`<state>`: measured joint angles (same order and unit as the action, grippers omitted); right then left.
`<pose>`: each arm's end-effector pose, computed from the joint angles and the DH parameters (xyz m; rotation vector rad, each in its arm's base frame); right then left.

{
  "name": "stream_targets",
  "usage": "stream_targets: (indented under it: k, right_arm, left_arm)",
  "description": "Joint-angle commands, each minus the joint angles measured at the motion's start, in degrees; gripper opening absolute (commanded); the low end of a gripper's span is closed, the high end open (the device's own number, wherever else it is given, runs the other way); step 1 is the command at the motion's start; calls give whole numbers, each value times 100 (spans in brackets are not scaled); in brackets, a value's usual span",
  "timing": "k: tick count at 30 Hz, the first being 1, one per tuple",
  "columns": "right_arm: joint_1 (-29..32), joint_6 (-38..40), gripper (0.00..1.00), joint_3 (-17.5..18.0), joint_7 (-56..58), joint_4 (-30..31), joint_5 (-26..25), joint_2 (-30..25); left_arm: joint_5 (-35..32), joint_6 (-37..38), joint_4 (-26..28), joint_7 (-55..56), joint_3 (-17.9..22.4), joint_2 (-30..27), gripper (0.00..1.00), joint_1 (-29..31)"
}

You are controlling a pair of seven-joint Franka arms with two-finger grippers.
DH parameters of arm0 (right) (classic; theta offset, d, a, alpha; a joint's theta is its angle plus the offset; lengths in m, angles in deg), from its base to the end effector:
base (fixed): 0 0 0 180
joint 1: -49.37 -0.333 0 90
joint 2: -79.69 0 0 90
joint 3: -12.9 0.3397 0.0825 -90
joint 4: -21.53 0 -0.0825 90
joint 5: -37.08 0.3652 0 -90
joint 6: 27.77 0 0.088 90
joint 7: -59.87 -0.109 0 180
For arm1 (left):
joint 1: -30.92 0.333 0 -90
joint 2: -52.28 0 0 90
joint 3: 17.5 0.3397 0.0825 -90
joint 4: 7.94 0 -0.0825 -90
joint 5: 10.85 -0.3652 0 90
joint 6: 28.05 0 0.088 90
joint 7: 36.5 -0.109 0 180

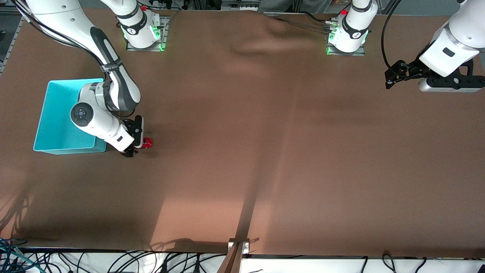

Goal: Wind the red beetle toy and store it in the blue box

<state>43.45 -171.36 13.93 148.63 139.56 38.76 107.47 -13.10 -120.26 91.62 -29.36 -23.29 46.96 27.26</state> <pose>0.5842 0.0707 0.2271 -2.1076 -2.2692 0.0196 0.4986 -0.0813 0.6220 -3.0874 0.0647 0.0441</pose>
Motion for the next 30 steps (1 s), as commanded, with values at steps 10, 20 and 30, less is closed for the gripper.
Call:
stream_targets:
  k: [10, 20, 30]
  right_arm:
    - [56, -90, 16, 108, 422, -51, 78, -89]
    - [56, 1332, 4, 73, 352, -841, 96, -299]
    - [196, 3591, 4, 29, 308, -2257, 148, -361]
  left_arm:
    - [226, 133, -350, -203, 25, 137, 100, 67]
    - [252, 142, -359, -828, 25, 137, 100, 76]
    - [217, 248, -438, -828, 43, 181, 100, 164]
